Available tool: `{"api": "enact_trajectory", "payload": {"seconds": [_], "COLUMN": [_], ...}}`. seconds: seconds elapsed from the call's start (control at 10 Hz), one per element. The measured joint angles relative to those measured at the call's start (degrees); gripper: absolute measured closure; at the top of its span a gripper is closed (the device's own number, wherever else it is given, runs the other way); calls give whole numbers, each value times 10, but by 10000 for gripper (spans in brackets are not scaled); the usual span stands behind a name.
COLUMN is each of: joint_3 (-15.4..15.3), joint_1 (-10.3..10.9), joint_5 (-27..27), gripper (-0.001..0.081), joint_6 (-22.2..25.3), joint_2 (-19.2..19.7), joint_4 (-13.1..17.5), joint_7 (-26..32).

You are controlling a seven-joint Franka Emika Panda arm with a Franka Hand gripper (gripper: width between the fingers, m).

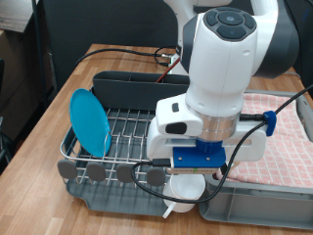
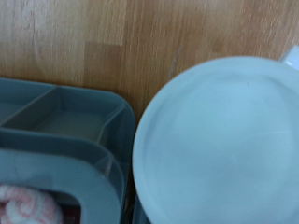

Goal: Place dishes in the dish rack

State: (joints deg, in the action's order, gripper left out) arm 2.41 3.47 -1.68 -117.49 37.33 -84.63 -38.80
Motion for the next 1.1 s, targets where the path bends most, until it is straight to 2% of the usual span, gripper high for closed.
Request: {"api": "enact_trajectory", "payload": {"seconds": [0.2, 0.7, 1.1], "joint_3": [0, 1, 2], "joint_1": [0, 6, 19], "joint_5": [0, -12, -46], "gripper": [3, 3, 3], "joint_6": [24, 25, 51], "joint_2": [-11, -65, -103], "joint_4": [4, -7, -8], "joint_7": [-1, -9, -28]}}
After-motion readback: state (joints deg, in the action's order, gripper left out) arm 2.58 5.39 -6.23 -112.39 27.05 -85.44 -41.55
